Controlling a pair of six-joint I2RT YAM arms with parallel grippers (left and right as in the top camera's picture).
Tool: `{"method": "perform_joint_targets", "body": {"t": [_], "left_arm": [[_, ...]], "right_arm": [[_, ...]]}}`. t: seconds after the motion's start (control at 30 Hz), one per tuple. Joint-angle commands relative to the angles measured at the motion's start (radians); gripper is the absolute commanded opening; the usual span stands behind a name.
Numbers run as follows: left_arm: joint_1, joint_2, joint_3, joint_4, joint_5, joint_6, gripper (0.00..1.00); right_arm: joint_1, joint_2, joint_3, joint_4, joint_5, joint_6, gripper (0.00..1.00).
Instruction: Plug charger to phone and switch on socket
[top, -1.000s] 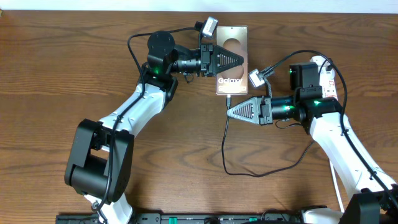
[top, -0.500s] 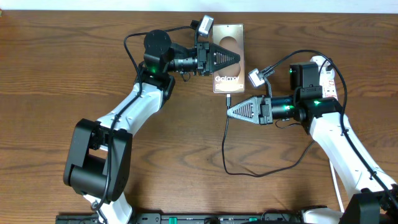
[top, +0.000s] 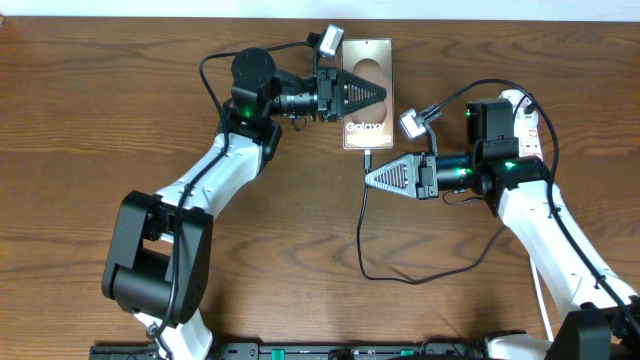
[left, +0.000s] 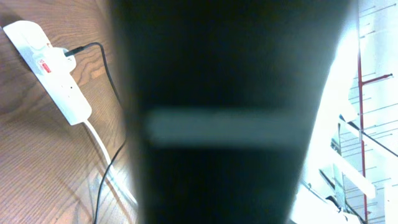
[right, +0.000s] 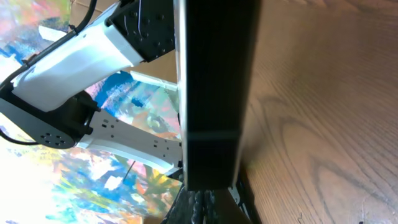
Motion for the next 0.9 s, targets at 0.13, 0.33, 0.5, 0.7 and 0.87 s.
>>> {"method": "perform_joint_targets", "body": {"t": [0.13, 0.33, 0.5, 0.7, 0.87], "left_arm": [[0.004, -0.023, 0.011, 0.013, 0.006, -0.010, 0.08], [0.004, -0.023, 0.011, 0.013, 0.013, -0.010, 0.07], [0.004, -0.023, 0.011, 0.013, 0.013, -0.010, 0.07], [0.004, -0.023, 0.011, 0.013, 0.013, -0.010, 0.07], [0.004, -0.023, 0.011, 0.013, 0.013, -0.010, 0.07]], "right_arm": [[0.002, 0.000, 0.000, -0.002, -0.014, 0.011, 0.01], [0.001, 0.000, 0.000, -0.002, 0.004, 0.011, 0.01], [0.000, 0.000, 0.000, -0.001, 0.005, 0.011, 0.01], [-0.019, 0.000, 0.000, 0.006, 0.004, 0.011, 0.01], [-0.026, 0.000, 0.000, 0.006, 0.004, 0.011, 0.01]]}}
